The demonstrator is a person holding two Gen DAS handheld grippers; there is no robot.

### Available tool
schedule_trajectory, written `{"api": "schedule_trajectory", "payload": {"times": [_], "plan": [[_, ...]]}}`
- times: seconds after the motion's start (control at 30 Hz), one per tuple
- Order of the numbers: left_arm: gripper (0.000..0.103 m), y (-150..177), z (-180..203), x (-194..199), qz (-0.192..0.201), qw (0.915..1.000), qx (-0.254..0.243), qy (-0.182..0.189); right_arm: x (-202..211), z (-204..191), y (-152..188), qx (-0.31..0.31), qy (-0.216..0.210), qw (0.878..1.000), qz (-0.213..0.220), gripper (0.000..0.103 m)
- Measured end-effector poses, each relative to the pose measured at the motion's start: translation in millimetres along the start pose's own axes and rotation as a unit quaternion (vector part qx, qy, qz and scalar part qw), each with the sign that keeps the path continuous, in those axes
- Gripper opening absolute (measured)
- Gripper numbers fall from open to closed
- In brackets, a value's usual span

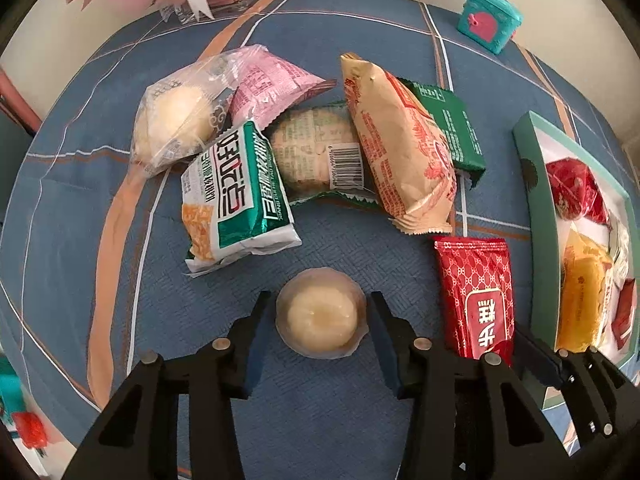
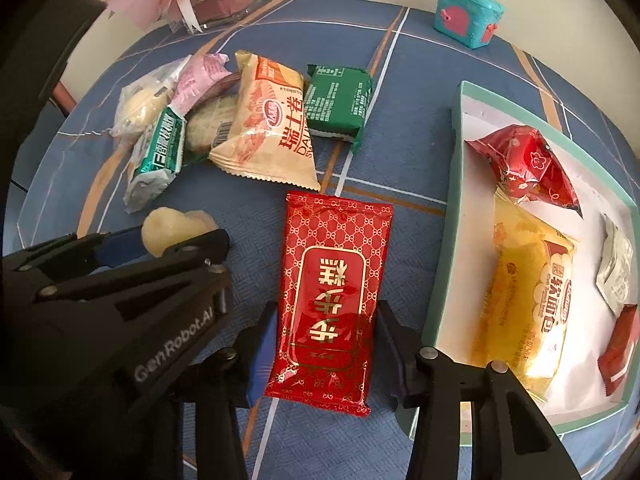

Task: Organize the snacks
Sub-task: 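Lift the red packet with the right tool while the left tool lifts the pastry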

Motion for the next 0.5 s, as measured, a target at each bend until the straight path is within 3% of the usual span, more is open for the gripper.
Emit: {"api": "schedule_trajectory", "payload": {"times": [0.23, 0.5], "plan": [[0.048, -4, -11, 0, 0.005, 0.9995, 0.015, 0.025, 19, 20, -2, -0.011, -0.007, 1.0, 0.006, 0.049], [0.048, -10, -17, 27, 0.035, 0.9986, 0.019, 0.035, 56, 26, -8, -0.014, -0.019, 0.999, 0.034, 0.049]]}}
Point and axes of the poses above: each gripper's, at about its wrist camera, not at the fingertips, and x roughly against the way its jaws point, z to its right, y to its underside, the point moved 4 cm from there along -x, roughly the way its jaws point, and after that the axes turned 1 degree about y, right-handed, at the moved point
